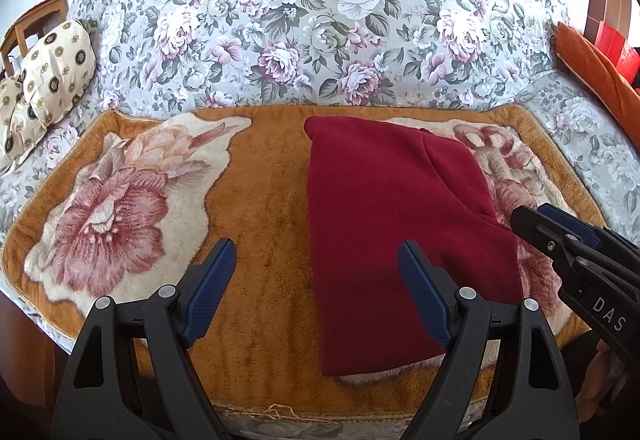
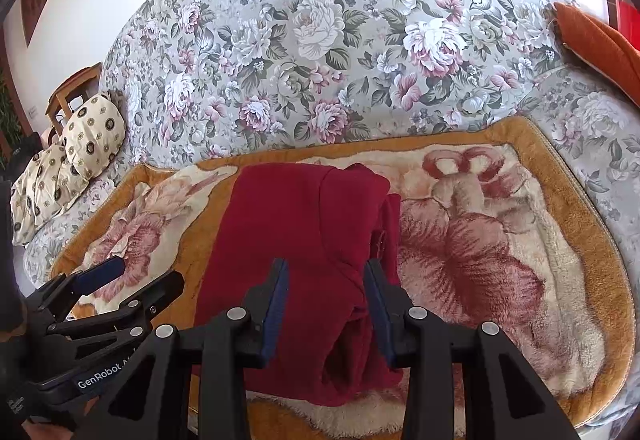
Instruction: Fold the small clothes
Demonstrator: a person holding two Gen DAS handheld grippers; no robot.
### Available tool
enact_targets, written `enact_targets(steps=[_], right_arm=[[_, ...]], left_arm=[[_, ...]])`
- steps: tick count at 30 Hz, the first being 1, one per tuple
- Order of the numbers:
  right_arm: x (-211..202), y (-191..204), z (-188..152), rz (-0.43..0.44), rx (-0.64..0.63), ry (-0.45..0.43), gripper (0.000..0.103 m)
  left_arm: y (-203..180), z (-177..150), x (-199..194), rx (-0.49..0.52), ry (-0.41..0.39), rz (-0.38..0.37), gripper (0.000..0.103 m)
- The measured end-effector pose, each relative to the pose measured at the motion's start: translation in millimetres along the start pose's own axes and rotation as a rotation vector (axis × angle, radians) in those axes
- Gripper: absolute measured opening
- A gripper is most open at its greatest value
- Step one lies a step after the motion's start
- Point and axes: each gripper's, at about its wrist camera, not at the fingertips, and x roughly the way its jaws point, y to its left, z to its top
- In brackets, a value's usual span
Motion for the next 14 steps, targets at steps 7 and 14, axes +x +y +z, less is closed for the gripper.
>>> enact_targets(steps=[7,14], right_arm=[[2.4,-0.3,-1.5,0.001,0.006,0.007,0.037],[4.4,-4.0,-1.4,0.000,0.009,0.006,0.037]], left_arm=[[1.8,-0.5,1.6,-0.018,-0.012,-0.010,0.083],[7.9,-0.6,3.3,-0.027,-0.014,-0.008,0.083]])
